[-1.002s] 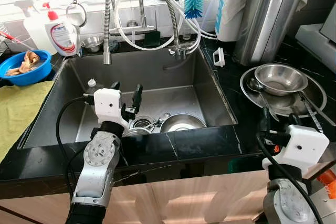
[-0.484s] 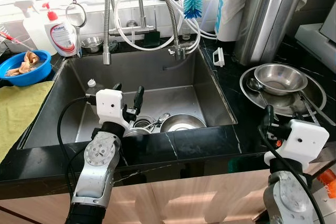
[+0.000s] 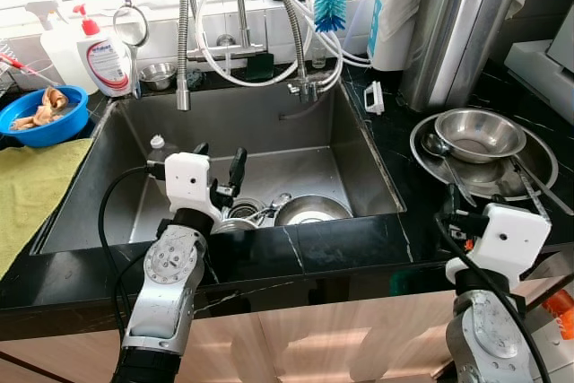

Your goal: Kitchen organization

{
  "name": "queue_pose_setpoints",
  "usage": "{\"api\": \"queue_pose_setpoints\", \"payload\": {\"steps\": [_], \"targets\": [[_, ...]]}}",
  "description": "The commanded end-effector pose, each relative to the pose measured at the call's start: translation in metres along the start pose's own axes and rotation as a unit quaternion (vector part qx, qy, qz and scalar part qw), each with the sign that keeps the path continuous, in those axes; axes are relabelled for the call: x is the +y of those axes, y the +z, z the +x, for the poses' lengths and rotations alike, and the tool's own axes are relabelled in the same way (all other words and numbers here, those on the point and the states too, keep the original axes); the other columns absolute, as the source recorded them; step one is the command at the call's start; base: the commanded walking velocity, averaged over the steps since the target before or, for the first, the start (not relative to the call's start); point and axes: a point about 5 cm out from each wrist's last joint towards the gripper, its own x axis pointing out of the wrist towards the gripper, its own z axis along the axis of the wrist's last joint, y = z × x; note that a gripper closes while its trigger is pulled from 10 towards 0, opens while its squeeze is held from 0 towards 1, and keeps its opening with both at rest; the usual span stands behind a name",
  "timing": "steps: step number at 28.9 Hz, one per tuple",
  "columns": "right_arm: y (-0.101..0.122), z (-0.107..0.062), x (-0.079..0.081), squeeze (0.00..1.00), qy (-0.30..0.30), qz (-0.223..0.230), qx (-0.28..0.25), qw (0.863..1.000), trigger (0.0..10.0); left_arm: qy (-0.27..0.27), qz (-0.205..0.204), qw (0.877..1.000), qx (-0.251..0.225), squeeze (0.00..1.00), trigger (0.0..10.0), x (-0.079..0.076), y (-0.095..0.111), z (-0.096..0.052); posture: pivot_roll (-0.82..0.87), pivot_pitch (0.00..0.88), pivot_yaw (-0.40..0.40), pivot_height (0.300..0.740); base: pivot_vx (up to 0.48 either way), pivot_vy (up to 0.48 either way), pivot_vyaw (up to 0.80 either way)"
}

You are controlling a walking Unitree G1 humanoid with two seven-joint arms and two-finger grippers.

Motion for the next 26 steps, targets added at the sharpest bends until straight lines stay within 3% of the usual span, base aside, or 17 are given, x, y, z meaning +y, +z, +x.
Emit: {"api": "queue_pose_setpoints", "payload": {"steps": [1, 5, 6, 7, 8, 26], "targets": [[-0.0027, 0.0012, 0.0009, 0.00, -0.003, 0.003, 0.011, 1.000, 10.0, -0.002, 0.006, 1.000, 0.016, 0.00, 10.0, 0.0010, -0.0047, -0.0013, -0.14, 0.000, 0.078, 0.740, 0.000, 0.000, 0.00], [-0.0025, 0.0016, 0.0008, 0.00, -0.003, 0.003, 0.011, 1.000, 10.0, -0.002, 0.006, 1.000, 0.016, 0.00, 10.0, 0.0010, -0.0049, -0.0012, -0.14, 0.000, 0.078, 0.740, 0.000, 0.000, 0.00], [-0.0024, 0.0016, 0.0009, 0.00, -0.003, 0.004, 0.011, 1.000, 6.5, -0.002, 0.006, 1.000, 0.016, 0.00, 10.0, 0.0011, -0.0049, -0.0013, -0.14, 0.000, 0.078, 0.740, 0.000, 0.000, 0.00], [-0.0023, 0.0015, 0.0007, 0.00, -0.003, 0.004, 0.011, 1.000, 4.9, -0.002, 0.006, 1.000, 0.017, 0.00, 10.0, 0.0009, -0.0050, -0.0014, -0.14, 0.000, 0.078, 0.740, 0.000, 0.000, 0.00], [-0.0022, 0.0014, 0.0007, 0.00, -0.003, 0.005, 0.010, 1.000, 0.0, -0.003, 0.006, 1.000, 0.017, 0.00, 10.0, 0.0009, -0.0050, -0.0014, -0.14, 0.000, 0.078, 0.740, 0.000, 0.000, 0.00], [-0.0013, 0.0020, 0.0012, 0.00, -0.003, 0.008, 0.009, 1.000, 0.0, -0.004, 0.007, 1.000, 0.018, 0.00, 10.0, 0.0005, -0.0052, -0.0012, -0.14, 0.000, 0.078, 0.740, 0.000, 0.000, 0.00]]}}
